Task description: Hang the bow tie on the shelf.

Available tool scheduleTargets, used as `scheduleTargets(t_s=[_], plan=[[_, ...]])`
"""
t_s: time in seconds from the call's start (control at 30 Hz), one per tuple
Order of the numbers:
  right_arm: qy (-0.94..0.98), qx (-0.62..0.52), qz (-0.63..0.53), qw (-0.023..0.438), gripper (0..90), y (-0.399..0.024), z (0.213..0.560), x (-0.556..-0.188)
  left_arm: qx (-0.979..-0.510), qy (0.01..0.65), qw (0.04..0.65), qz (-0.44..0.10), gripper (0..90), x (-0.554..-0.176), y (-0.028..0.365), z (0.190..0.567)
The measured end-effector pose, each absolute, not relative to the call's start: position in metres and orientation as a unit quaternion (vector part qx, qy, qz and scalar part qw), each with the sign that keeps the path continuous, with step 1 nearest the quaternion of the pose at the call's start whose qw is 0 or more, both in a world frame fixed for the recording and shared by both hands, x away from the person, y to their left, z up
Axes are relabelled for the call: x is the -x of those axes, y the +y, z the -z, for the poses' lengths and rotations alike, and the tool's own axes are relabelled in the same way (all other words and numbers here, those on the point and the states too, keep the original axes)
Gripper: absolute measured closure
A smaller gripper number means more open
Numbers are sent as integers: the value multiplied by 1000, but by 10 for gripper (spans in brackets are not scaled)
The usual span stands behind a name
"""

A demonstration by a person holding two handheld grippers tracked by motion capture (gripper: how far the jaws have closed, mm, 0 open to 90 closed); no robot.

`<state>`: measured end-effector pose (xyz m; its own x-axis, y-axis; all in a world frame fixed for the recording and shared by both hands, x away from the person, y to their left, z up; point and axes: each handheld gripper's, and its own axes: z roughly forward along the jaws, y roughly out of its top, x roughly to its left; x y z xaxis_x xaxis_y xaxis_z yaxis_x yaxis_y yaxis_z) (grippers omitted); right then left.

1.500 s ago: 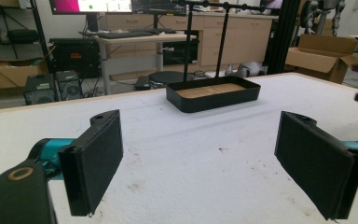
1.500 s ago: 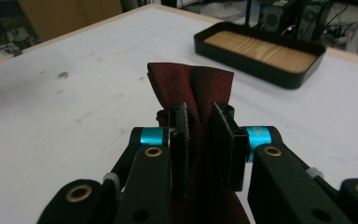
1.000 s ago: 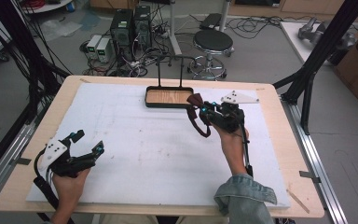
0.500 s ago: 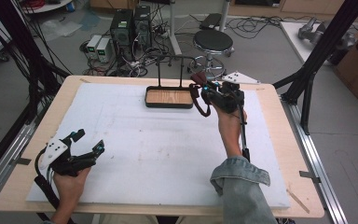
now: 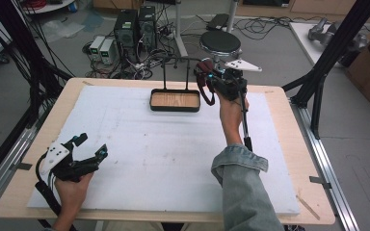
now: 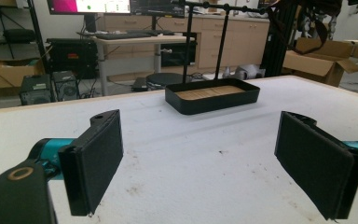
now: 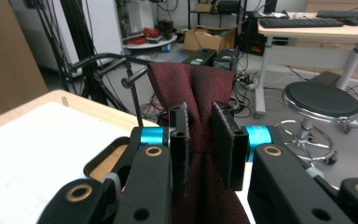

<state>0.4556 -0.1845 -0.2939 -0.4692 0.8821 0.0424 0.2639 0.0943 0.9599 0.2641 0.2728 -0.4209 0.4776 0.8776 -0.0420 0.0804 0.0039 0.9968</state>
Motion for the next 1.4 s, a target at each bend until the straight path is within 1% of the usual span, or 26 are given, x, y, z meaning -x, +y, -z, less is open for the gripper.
scheduleTargets(t_s=[0.07, 0.5, 0.6, 0.67, 0.8, 0.87, 1.03, 1.1, 1.2, 1.27, 1.4], plan=[[673, -420, -522, 312, 772, -184, 293, -457, -621, 387, 594, -335, 156, -264, 273, 421], [657, -431, -531, 317, 772, -190, 300, -472, -620, 387, 596, -333, 156, -265, 273, 421], [657, -424, -541, 311, 772, -190, 299, -476, -620, 388, 596, -332, 156, -265, 273, 422], [662, -424, -530, 319, 772, -188, 299, -478, -621, 387, 596, -332, 156, -265, 272, 422], [654, -432, -531, 321, 772, -191, 300, -481, -622, 386, 596, -330, 156, -265, 271, 422], [654, -433, -533, 316, 772, -192, 302, -484, -622, 386, 596, -330, 157, -266, 271, 422], [655, -425, -535, 324, 772, -188, 305, -486, -623, 386, 596, -329, 157, -266, 271, 422], [657, -423, -537, 317, 771, -187, 306, -488, -622, 386, 596, -329, 157, -266, 271, 422], [660, -416, -538, 319, 772, -183, 303, -490, -623, 386, 596, -328, 157, -266, 271, 422], [660, -412, -535, 329, 772, -180, 300, -489, -623, 386, 596, -328, 157, -266, 271, 422], [659, -410, -538, 329, 771, -181, 300, -489, -624, 385, 596, -327, 157, -266, 270, 422]])
